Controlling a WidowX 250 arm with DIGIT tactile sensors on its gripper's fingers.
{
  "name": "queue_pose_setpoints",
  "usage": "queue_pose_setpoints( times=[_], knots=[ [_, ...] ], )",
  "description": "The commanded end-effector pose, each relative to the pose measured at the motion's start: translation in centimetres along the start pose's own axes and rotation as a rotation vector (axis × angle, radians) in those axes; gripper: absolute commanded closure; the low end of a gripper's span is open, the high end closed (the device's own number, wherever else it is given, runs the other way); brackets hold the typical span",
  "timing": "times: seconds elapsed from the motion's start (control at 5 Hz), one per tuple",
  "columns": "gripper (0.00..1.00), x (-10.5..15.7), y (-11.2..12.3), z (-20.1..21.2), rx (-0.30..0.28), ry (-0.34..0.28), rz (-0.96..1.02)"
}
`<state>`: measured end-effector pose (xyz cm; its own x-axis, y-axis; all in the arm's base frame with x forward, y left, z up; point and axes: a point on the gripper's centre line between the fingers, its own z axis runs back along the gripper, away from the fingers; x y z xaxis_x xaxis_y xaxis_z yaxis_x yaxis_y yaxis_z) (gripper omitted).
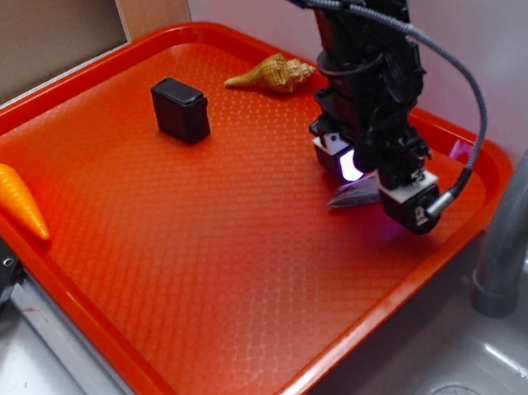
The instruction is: Grab the wood chip.
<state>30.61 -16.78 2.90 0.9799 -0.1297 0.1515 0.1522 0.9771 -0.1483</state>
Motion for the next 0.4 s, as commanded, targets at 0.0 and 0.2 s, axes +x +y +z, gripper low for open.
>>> queue_pose_setpoints(
  times=[0.0,0.2],
  knots=[
    [0.0,-0.14,-1.16,0.43,0.05,-0.018,-0.027],
    [0.51,-0.42,-1.21,0.32,0.129,-0.02,-0.012]
  ],
)
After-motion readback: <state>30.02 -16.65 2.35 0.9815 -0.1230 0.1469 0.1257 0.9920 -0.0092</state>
